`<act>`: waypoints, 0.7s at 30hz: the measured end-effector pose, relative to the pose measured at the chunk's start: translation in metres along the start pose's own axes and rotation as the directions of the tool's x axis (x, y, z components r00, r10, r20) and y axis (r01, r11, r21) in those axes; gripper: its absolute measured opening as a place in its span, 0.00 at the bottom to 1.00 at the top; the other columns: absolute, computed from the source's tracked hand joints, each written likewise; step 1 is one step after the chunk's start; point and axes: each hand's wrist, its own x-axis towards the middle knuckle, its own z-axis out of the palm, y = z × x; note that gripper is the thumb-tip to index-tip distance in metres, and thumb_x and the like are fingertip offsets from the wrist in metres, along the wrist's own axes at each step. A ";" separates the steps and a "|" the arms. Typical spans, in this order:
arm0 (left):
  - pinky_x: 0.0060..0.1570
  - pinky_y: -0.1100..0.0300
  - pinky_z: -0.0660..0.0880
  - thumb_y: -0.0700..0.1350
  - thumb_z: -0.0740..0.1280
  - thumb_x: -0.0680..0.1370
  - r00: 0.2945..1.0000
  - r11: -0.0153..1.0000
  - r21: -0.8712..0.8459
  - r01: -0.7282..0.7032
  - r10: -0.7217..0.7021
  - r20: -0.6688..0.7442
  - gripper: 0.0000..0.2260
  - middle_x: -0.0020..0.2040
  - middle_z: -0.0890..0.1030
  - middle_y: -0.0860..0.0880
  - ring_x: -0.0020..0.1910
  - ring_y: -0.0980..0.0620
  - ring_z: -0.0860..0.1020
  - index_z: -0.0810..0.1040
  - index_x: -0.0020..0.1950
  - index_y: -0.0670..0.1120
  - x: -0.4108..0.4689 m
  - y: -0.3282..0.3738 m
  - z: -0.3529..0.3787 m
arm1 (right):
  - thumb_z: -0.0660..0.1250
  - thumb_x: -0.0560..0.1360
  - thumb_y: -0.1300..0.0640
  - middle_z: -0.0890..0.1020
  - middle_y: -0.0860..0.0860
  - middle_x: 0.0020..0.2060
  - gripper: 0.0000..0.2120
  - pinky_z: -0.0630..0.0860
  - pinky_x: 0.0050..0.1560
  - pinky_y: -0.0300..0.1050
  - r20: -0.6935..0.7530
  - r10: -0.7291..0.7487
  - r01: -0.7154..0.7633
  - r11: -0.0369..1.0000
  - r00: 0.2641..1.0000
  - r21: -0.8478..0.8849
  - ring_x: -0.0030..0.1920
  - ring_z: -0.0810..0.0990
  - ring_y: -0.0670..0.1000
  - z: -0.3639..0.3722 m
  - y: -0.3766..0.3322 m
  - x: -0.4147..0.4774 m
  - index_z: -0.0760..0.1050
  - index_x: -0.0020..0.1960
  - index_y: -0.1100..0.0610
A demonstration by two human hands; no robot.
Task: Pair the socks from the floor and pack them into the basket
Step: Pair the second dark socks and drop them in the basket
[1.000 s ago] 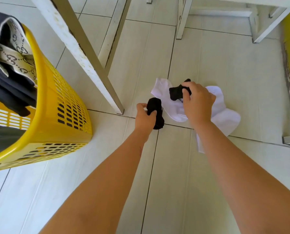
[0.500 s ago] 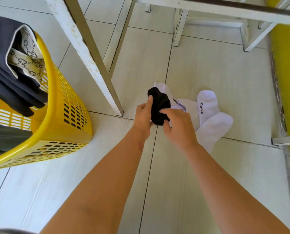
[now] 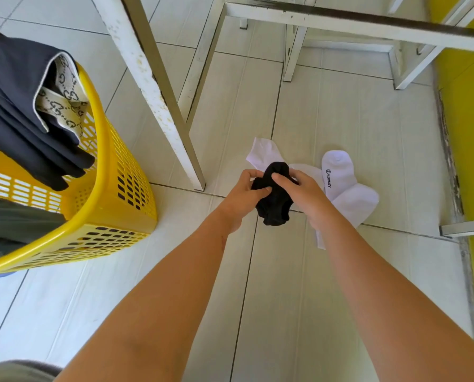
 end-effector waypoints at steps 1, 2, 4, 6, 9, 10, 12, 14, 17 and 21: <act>0.48 0.64 0.69 0.43 0.64 0.81 1.000 1.000 0.003 0.017 -0.017 0.008 0.17 0.62 0.78 0.45 0.56 0.51 0.77 0.65 0.68 0.49 -0.003 0.001 0.000 | 0.68 0.76 0.47 0.80 0.52 0.56 0.18 0.73 0.40 0.36 -0.009 -0.025 0.025 1.000 1.000 0.012 0.50 0.80 0.46 0.000 -0.001 -0.002 0.74 0.64 0.52; 0.51 0.63 0.68 0.43 0.65 0.80 0.999 0.999 -0.002 0.036 -0.036 0.005 0.20 0.64 0.77 0.46 0.56 0.51 0.76 0.63 0.70 0.50 -0.005 0.002 0.000 | 0.69 0.76 0.50 0.81 0.52 0.53 0.15 0.73 0.38 0.36 -0.032 -0.043 0.045 0.998 0.999 0.035 0.48 0.80 0.46 0.000 -0.002 -0.003 0.75 0.61 0.52; 0.55 0.60 0.66 0.47 0.66 0.80 0.998 0.998 -0.015 0.063 -0.064 -0.025 0.25 0.64 0.75 0.47 0.57 0.51 0.74 0.59 0.74 0.51 -0.010 0.004 0.000 | 0.70 0.75 0.54 0.81 0.52 0.50 0.13 0.74 0.38 0.37 -0.068 -0.058 0.063 0.995 0.996 0.080 0.48 0.80 0.49 0.000 -0.004 -0.007 0.75 0.59 0.53; 0.56 0.61 0.66 0.53 0.67 0.78 0.997 0.998 0.001 0.066 -0.066 -0.050 0.28 0.60 0.75 0.49 0.56 0.52 0.74 0.60 0.73 0.49 -0.015 0.005 0.001 | 0.71 0.74 0.55 0.81 0.50 0.50 0.14 0.74 0.39 0.38 -0.078 -0.070 0.077 0.993 0.994 0.090 0.49 0.81 0.48 0.001 -0.007 -0.011 0.76 0.59 0.55; 0.44 0.69 0.71 0.55 0.68 0.77 1.000 0.997 0.071 0.003 -0.001 -0.026 0.22 0.54 0.79 0.50 0.49 0.56 0.78 0.70 0.67 0.46 -0.026 0.007 0.001 | 0.72 0.74 0.55 0.82 0.50 0.48 0.13 0.73 0.39 0.37 -0.073 -0.074 0.082 0.990 0.995 0.111 0.47 0.80 0.47 0.001 -0.016 -0.019 0.77 0.56 0.56; 0.41 0.70 0.71 0.54 0.68 0.78 0.999 0.996 0.087 -0.025 0.027 -0.017 0.19 0.53 0.81 0.49 0.49 0.56 0.79 0.73 0.64 0.45 -0.029 0.008 0.000 | 0.72 0.74 0.54 0.82 0.50 0.47 0.11 0.72 0.39 0.37 -0.066 -0.075 0.083 0.990 0.995 0.117 0.45 0.80 0.47 0.000 -0.020 -0.022 0.77 0.54 0.56; 0.40 0.69 0.73 0.52 0.67 0.78 0.997 0.994 0.074 -0.074 0.076 -0.024 0.15 0.52 0.82 0.46 0.48 0.54 0.80 0.77 0.60 0.45 -0.037 0.012 -0.002 | 0.72 0.73 0.53 0.81 0.49 0.44 0.09 0.72 0.40 0.38 -0.054 -0.087 0.093 0.988 0.995 0.124 0.43 0.80 0.48 -0.001 -0.029 -0.028 0.76 0.50 0.55; 0.42 0.69 0.75 0.52 0.66 0.79 0.992 0.993 0.044 -0.107 0.110 -0.057 0.14 0.52 0.83 0.44 0.47 0.53 0.80 0.78 0.58 0.44 -0.048 0.018 -0.005 | 0.72 0.73 0.51 0.81 0.49 0.42 0.09 0.73 0.41 0.39 -0.047 -0.102 0.107 0.987 0.994 0.119 0.43 0.80 0.48 -0.002 -0.041 -0.037 0.76 0.47 0.54; 0.43 0.68 0.76 0.54 0.65 0.80 0.985 0.990 0.024 -0.137 0.139 -0.103 0.15 0.52 0.83 0.43 0.49 0.51 0.81 0.79 0.57 0.44 -0.070 0.030 -0.011 | 0.72 0.73 0.50 0.80 0.48 0.38 0.09 0.73 0.41 0.39 -0.035 -0.152 0.155 0.983 0.988 0.099 0.40 0.79 0.47 0.001 -0.062 -0.053 0.75 0.43 0.53; 0.45 0.64 0.79 0.55 0.64 0.79 0.965 0.981 0.007 -0.194 0.192 -0.181 0.13 0.50 0.84 0.47 0.49 0.51 0.82 0.80 0.56 0.48 -0.108 0.056 -0.029 | 0.70 0.75 0.50 0.80 0.45 0.35 0.08 0.73 0.37 0.34 0.028 -0.248 0.243 0.963 0.968 0.113 0.38 0.79 0.44 0.016 -0.096 -0.079 0.75 0.41 0.52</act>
